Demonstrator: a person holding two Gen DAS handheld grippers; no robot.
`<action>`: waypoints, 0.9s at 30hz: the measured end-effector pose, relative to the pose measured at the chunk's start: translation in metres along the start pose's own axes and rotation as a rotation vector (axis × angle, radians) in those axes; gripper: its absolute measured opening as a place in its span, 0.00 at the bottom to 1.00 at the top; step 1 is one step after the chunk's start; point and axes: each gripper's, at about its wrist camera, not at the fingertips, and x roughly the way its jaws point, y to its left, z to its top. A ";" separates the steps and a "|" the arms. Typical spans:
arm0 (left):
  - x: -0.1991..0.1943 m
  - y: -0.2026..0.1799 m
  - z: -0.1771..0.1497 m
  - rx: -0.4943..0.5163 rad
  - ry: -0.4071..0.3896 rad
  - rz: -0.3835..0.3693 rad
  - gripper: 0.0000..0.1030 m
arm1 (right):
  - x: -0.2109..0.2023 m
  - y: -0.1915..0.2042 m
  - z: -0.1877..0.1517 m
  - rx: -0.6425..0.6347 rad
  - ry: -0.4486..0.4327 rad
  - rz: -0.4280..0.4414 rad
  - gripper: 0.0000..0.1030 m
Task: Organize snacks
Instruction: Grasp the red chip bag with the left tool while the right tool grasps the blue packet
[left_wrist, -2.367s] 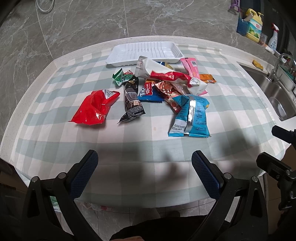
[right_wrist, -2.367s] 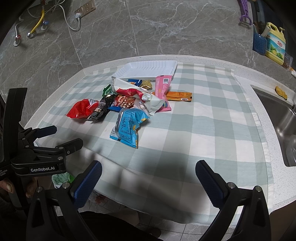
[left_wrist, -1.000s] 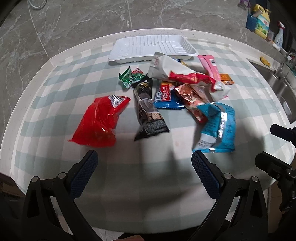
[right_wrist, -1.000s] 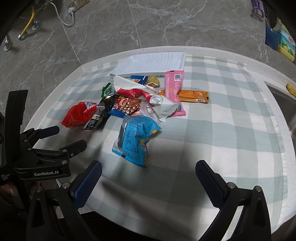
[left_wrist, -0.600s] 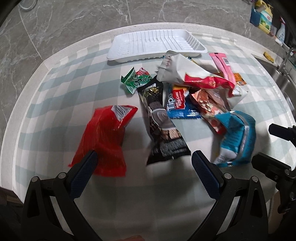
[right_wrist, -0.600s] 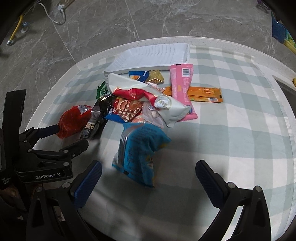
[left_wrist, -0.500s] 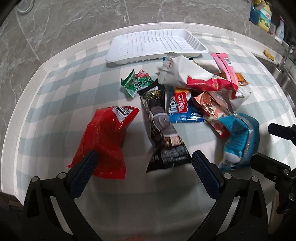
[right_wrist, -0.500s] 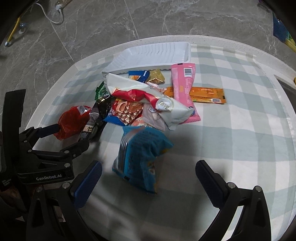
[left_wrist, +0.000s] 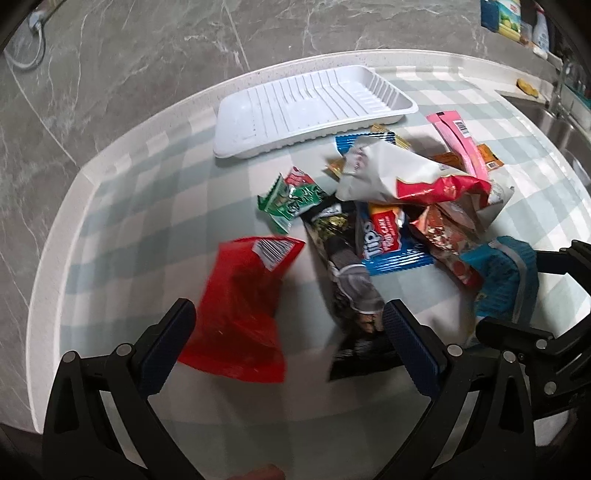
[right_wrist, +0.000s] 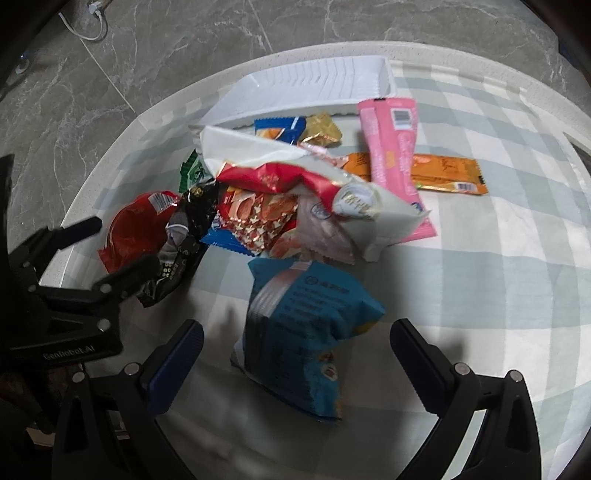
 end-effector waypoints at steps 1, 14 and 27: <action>0.001 0.002 0.000 0.007 0.000 0.003 1.00 | 0.002 0.001 0.000 0.003 0.007 0.003 1.00; 0.053 0.022 -0.012 0.052 0.099 -0.021 1.00 | 0.011 0.006 -0.004 0.048 0.022 -0.022 1.00; 0.092 0.055 -0.010 -0.068 0.099 -0.241 1.00 | 0.016 0.015 -0.001 0.039 0.009 -0.061 1.00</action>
